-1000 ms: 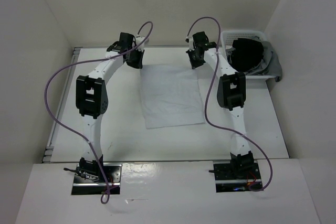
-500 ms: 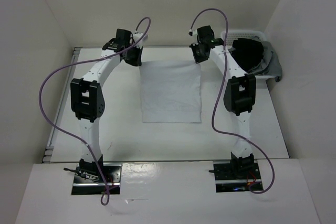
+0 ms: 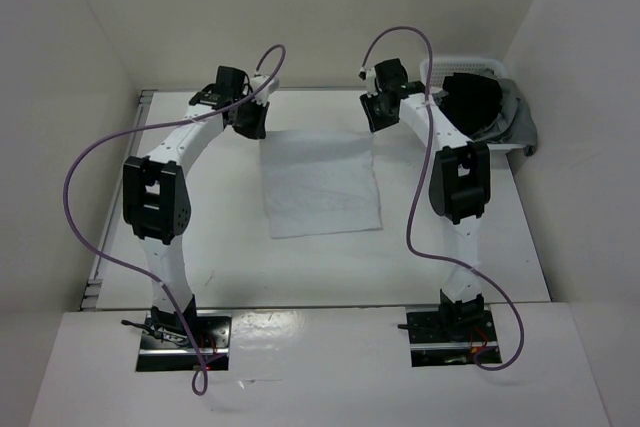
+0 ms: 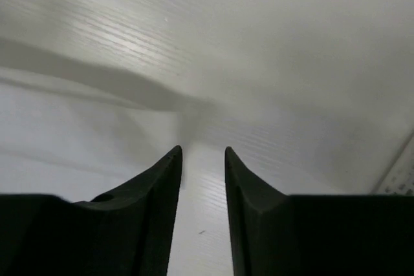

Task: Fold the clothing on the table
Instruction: Fold the skirt

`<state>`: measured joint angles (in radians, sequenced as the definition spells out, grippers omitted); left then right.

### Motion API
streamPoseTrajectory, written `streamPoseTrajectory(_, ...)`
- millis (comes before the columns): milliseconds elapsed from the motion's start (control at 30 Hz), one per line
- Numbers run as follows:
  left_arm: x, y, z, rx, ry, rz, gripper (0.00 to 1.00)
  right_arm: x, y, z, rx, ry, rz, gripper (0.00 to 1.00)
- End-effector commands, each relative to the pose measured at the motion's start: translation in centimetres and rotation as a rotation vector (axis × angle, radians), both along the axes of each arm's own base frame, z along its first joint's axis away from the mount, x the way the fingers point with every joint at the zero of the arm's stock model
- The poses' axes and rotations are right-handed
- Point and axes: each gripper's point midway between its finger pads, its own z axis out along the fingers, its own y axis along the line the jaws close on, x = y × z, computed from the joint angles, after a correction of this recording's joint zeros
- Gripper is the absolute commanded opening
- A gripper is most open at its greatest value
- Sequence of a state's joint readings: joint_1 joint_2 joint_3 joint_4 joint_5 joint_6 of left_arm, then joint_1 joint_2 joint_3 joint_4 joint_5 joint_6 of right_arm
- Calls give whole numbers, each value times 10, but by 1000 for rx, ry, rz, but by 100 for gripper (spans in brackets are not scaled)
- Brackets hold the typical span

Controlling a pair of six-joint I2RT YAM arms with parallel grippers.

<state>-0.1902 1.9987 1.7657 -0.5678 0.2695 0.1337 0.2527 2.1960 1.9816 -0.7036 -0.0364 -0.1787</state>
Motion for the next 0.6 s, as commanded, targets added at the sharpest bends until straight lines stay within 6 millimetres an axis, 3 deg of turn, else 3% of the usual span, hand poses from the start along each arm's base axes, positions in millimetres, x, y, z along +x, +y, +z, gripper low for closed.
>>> streamPoseTrajectory(0,-1,14,8,32,-35,0,12,11,-16,8,-39,-56,-60,41)
streamPoseTrajectory(33,-1,14,8,32,-35,0,12,12,-19,1,-53,-46,-68,53)
streamPoseTrajectory(167,1,9,0,33,-24,-9,12,23,-25,-3,-68,-78,-137,69)
streamPoseTrajectory(333,6,3,-8,29,-16,-12,12,31,-13,-6,-27,-65,-102,69)
streamPoseTrajectory(467,9,2,-23,34,11,-12,12,36,4,-13,36,-34,-47,60)
streamPoseTrajectory(500,9,2,-27,36,20,-12,12,35,7,-26,43,-4,-36,60)
streamPoseTrajectory(567,9,2,-32,32,33,-5,12,43,17,-21,82,-12,-7,59)
